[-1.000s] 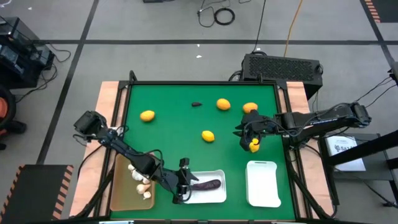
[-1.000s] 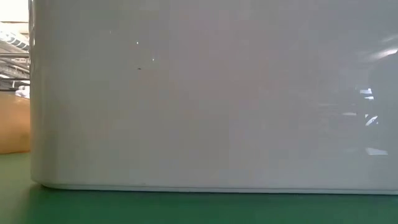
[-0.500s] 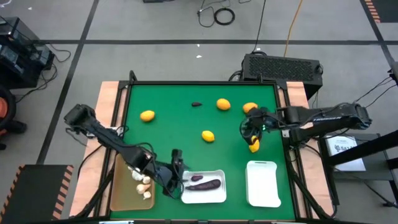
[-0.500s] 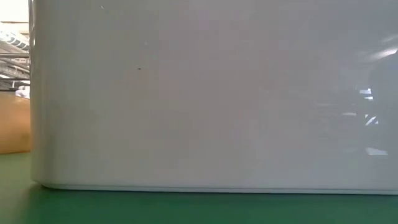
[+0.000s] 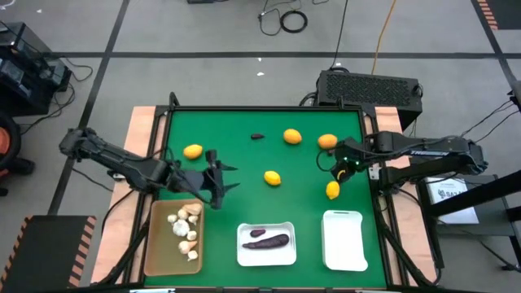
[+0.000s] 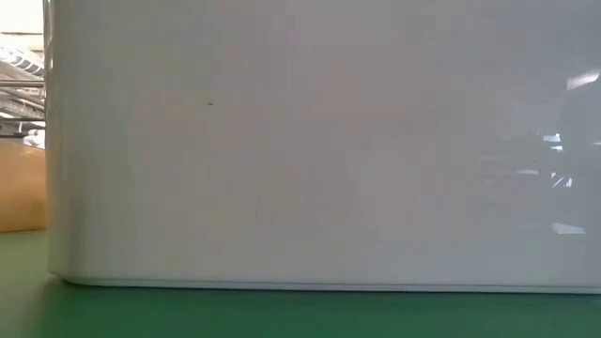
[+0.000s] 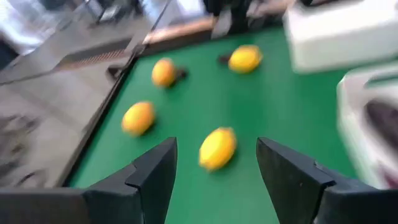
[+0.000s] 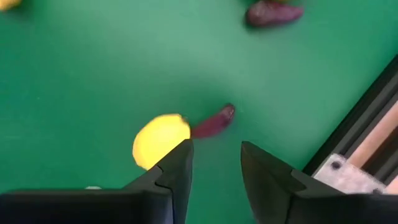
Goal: Sort produce into baskets
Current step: Put the eggplant into the left white bin
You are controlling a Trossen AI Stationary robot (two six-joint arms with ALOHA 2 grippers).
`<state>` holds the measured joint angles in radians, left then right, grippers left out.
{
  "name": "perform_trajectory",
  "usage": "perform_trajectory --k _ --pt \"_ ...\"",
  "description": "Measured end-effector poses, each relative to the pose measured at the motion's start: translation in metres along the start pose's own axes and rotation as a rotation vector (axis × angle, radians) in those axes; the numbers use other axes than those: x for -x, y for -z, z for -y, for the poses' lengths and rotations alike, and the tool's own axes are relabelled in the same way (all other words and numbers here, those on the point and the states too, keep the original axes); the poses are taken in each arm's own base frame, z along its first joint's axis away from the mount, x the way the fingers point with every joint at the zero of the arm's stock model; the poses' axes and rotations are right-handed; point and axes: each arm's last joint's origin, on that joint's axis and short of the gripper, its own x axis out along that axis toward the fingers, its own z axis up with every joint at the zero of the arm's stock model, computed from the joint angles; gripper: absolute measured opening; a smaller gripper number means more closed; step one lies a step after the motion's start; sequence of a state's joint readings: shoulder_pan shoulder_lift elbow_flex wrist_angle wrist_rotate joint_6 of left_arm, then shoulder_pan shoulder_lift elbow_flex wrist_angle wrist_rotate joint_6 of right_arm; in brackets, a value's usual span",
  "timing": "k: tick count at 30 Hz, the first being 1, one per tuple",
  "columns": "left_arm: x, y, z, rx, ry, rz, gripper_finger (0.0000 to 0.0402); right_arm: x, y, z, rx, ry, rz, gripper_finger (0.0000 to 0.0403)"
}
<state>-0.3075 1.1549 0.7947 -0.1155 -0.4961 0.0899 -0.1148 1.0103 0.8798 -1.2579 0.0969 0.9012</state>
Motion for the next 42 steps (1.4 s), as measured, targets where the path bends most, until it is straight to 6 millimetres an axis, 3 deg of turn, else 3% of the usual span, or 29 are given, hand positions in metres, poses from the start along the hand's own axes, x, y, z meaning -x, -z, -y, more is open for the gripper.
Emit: perform_trajectory --k 9,18,22,31,42 --pt "-0.007 0.012 -0.002 0.059 0.118 0.262 0.0228 -0.033 -0.003 0.000 0.008 -0.026 -0.003 0.0180" --pt "-0.007 0.014 -0.001 0.005 0.136 0.260 0.0228 -0.046 -0.015 0.006 -0.260 0.048 -0.021 0.0244" --pt "-0.007 0.014 0.000 -0.001 0.181 0.268 0.0228 -0.056 -0.019 0.005 -0.358 0.122 -0.042 0.0249" --pt "-0.007 0.014 0.000 0.001 0.184 0.267 0.0228 -0.081 -0.025 -0.004 -0.353 0.207 -0.110 0.0249" --pt "-0.007 0.017 0.001 0.027 0.193 0.241 0.0228 -0.122 -0.009 0.005 -0.330 0.133 -0.159 0.0249"
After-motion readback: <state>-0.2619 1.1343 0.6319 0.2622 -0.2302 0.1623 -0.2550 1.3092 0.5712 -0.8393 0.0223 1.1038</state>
